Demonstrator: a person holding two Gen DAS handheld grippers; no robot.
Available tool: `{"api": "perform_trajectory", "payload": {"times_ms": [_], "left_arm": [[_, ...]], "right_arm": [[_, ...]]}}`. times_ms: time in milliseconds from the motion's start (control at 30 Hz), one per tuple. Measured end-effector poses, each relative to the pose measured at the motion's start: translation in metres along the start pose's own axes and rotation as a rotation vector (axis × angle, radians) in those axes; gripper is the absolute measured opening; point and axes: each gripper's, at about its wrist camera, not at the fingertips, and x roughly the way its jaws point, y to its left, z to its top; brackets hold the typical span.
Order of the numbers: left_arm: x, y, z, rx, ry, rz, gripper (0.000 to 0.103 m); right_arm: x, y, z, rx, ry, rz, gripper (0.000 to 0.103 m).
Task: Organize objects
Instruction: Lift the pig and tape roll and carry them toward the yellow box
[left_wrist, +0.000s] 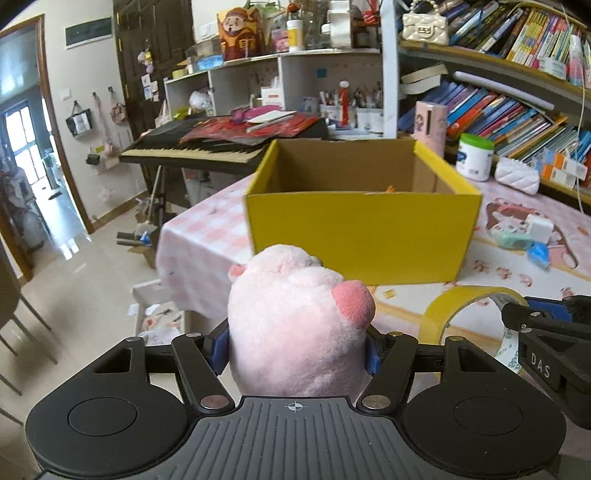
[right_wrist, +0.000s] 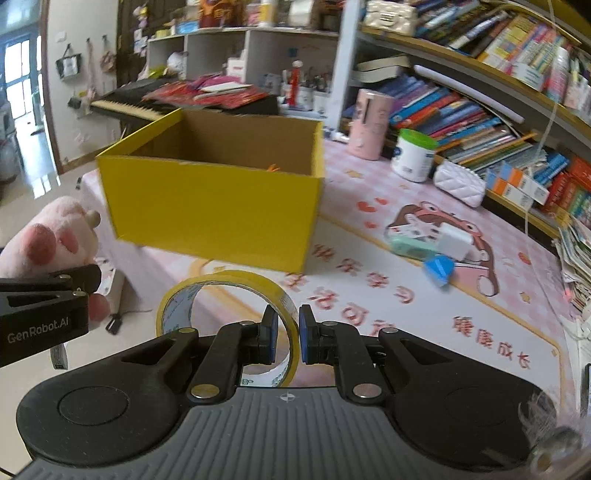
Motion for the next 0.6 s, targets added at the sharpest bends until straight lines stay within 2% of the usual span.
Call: {"api": "perform_trajectory", "payload": {"times_ms": [367,600], "left_arm": [[-0.003,0.047,-0.008,-0.009,-0.005,0.034,0.065],[-0.006,0.054,-0.006,-0.003,-0.034,0.014,0.065]], "right_arm": [[-0.001,0.055,0.004,-0.047,-0.006,0.051,0.011],[-0.004,0.063,0.008,-0.039,-0.013,0.036,0.011]]}}
